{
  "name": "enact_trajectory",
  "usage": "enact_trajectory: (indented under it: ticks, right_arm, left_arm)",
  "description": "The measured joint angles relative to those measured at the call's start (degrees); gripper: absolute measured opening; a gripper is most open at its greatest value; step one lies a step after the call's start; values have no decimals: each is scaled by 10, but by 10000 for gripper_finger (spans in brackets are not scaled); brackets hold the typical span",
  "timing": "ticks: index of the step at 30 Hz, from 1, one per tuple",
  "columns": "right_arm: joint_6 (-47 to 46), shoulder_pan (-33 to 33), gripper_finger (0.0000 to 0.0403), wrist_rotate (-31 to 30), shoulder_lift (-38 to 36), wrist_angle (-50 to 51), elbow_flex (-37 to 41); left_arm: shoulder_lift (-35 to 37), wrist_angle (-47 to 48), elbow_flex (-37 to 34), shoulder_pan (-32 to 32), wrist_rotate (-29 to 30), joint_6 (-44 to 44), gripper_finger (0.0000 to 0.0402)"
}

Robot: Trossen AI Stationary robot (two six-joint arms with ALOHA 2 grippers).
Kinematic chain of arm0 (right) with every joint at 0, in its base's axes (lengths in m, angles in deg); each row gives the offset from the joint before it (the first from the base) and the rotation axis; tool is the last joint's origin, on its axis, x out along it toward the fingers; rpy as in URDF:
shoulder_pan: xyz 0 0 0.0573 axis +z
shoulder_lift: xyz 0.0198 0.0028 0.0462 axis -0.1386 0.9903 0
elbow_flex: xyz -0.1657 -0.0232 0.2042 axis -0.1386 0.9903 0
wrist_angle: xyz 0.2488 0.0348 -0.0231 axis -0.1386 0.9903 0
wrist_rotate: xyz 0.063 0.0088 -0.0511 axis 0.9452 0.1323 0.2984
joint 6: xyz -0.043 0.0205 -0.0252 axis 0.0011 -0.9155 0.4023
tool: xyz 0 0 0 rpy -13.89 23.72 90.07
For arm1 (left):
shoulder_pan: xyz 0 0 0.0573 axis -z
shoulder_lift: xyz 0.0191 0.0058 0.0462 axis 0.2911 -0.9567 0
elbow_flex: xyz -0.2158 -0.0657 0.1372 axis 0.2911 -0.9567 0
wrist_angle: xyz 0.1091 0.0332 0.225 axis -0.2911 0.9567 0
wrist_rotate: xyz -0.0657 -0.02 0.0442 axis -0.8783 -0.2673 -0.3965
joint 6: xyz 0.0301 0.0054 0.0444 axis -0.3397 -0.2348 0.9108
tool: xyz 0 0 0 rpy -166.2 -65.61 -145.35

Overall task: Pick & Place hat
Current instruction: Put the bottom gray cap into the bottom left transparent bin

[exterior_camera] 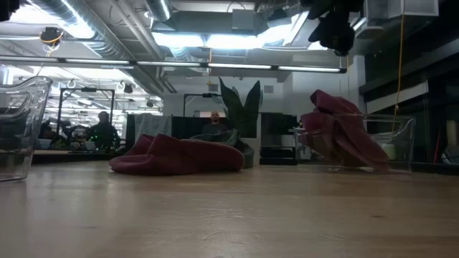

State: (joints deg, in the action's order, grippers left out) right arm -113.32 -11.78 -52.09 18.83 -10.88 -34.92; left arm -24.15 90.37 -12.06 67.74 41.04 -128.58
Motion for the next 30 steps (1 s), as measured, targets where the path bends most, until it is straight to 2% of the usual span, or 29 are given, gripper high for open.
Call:
enact_trajectory:
  ticks: [11, 16, 27, 30]
  right_arm:
    - [66, 0, 185, 0, 0, 0, 0]
    - [91, 0, 185, 0, 0, -3, 4]
    - [124, 0, 185, 0, 0, 16, 44]
    - [125, 0, 185, 0, 0, 22, 48]
  left_arm:
    - [-2, 87, 8, 5, -84, -230, 17]
    - [-3, 112, 8, 5, -93, -298, 17]
    - [-40, 85, 8, -45, -93, -307, 17]
    - [-57, 84, 12, -69, -94, -272, 17]
